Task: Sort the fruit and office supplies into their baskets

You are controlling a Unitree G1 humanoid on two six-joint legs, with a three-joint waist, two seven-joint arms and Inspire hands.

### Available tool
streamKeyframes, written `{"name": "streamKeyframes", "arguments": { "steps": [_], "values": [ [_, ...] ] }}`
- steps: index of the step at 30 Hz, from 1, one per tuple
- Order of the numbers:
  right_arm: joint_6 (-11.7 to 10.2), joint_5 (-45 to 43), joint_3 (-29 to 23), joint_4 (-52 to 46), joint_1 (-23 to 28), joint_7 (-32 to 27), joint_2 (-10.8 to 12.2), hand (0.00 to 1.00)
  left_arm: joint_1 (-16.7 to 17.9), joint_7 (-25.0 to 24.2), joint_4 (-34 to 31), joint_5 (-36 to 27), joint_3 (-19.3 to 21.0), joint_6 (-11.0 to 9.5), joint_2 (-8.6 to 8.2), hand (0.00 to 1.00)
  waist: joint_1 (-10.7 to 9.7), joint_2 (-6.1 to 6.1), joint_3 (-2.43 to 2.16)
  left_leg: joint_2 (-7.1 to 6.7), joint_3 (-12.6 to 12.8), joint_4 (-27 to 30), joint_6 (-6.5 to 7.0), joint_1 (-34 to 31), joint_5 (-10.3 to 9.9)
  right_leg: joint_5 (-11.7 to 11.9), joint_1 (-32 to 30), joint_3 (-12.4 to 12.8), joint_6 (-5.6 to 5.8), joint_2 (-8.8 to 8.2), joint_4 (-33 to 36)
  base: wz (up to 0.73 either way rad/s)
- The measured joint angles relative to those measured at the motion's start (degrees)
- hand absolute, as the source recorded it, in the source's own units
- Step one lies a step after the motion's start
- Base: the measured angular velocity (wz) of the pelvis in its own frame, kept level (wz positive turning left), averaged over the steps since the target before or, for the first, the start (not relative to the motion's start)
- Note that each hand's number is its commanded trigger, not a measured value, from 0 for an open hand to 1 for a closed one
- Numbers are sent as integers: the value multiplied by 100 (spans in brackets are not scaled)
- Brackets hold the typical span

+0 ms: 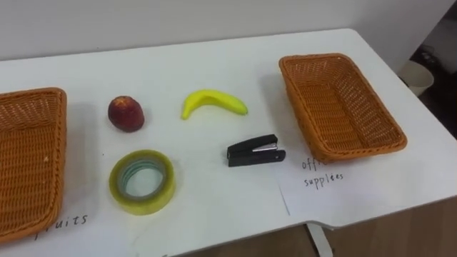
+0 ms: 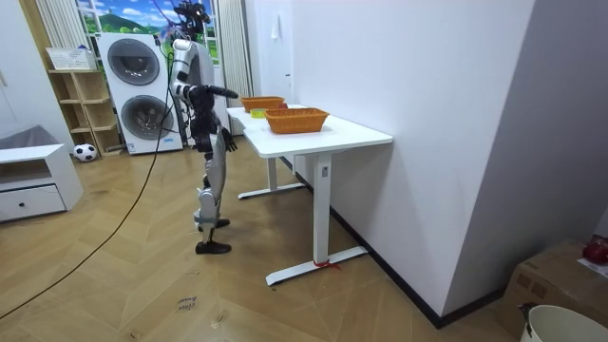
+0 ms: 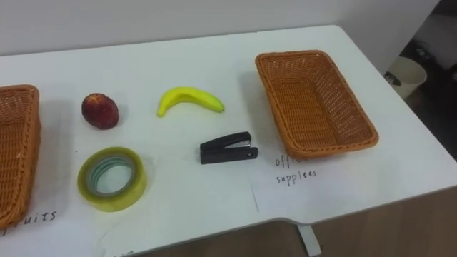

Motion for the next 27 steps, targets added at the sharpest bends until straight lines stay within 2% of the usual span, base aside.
{"name": "streamKeyframes", "arguments": {
  "steps": [8, 11, 14, 18, 22, 27],
  "values": [
    [12, -694, 94, -980, -10, -23, -109, 0, -23, -7, 59, 134, -1, 32, -17, 0, 159, -74, -11, 9, -3, -27, 0, 38, 1, -1, -10, -38, 1, -1, 72, 0],
    [20, -817, 101, -1219, -229, 85, -131, 0, -46, 1, 207, 273, -24, 88, -20, 0, 177, -111, -22, 11, -4, -26, 0, 34, 1, -1, -16, -78, 1, -4, 78, 0],
    [20, -868, 110, -1449, -347, 208, -244, 0, -30, 0, 294, 281, -28, 120, -20, 0, 188, -126, -35, 24, -15, -24, -1, 41, 1, -1, 3, -172, 1, -4, 76, 1],
    [18, -983, 288, -1888, -694, 353, -443, 0, -75, 0, 457, 318, -22, 115, -32, 0, 329, -116, -34, 26, 16, -15, -2, 61, 2, 0, 7, -156, 0, -1, 76, -3],
    [13, -1324, 535, -2115, -1029, 811, -464, 0, -126, -23, 475, 331, -26, 113, -34, 0, 440, -93, -13, 26, -15, 24, -1, 52, 2, 0, 45, -208, 0, -10, 74, 5],
    [13, -1517, 602, -2153, -1376, 1094, -466, 0, -91, -153, 476, 334, -26, 113, -37, 0, 470, -25, 36, 28, -154, 46, -2, 55, 1, -1, 123, -308, 1, -11, 61, 15]
  ]
}}
